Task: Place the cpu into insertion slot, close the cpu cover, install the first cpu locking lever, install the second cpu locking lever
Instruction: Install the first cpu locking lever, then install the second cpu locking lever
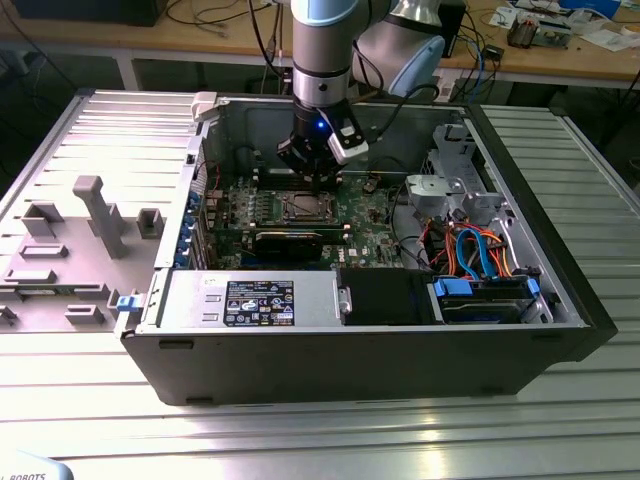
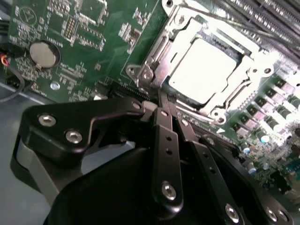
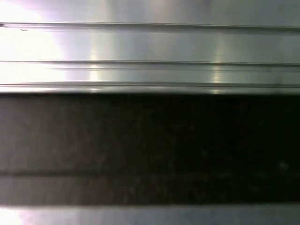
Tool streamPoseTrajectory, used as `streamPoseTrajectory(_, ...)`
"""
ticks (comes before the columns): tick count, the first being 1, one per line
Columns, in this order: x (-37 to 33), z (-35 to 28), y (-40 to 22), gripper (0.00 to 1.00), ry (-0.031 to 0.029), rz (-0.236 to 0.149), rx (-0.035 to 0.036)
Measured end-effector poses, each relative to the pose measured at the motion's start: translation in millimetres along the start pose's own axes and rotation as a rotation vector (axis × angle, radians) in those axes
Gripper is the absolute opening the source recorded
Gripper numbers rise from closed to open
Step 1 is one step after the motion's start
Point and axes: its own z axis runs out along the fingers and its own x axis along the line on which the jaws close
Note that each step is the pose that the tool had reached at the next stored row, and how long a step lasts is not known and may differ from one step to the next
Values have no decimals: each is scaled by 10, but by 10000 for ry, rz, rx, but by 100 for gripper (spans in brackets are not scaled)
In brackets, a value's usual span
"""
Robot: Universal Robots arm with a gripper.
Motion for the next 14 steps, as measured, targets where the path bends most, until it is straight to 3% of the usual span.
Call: streamPoseTrajectory(14,0,-1,-28,11,0,0,0)
